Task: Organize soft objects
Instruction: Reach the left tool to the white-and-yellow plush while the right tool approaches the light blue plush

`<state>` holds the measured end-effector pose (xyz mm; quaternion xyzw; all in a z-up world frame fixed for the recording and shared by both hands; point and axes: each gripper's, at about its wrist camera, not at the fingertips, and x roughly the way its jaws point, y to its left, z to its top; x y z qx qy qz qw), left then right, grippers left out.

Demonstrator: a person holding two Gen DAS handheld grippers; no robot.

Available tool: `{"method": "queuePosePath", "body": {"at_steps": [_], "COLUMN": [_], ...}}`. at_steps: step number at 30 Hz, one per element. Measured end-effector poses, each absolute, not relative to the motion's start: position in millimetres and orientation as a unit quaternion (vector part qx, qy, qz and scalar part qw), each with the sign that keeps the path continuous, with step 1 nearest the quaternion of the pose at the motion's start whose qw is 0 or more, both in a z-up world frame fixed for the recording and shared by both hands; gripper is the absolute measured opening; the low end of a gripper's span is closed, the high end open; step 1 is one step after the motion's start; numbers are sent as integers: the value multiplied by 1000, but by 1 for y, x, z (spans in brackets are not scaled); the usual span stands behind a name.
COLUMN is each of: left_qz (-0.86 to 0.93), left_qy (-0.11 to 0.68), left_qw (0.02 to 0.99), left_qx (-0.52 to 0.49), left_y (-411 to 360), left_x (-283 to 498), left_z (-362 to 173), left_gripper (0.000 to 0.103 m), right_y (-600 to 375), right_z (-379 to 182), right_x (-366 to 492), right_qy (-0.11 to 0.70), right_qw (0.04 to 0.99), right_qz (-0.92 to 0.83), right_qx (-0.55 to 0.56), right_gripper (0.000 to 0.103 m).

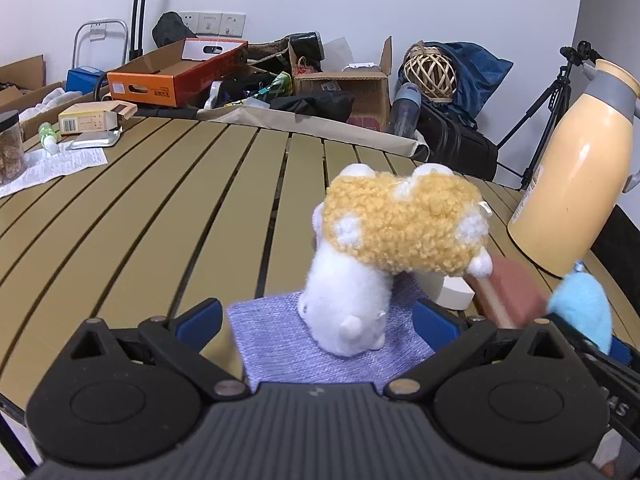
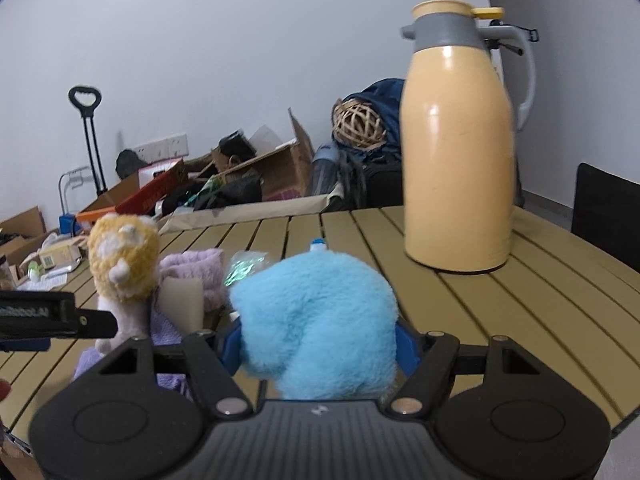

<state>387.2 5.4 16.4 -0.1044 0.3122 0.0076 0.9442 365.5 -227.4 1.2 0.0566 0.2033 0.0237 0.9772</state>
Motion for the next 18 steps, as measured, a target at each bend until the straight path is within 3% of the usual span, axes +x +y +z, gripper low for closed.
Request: {"method": "queuePosePath", "body": {"at_steps": [12, 18], "left_qz": [31, 30], "left_qy": [300, 294], "left_qw": [946, 947], "left_qx": [-114, -124], "left_y": [-6, -8], "left_x": [408, 414], "left_z": [8, 5], "left_gripper": [102, 93], "right_y": [-267, -278], "right_z": [-9, -12], "right_x": [360, 358], "right_qy": [218, 221], "right_qw": [974, 973], "right_qz": [-14, -24], "right_qx": [63, 65], "right_gripper": [70, 70]}}
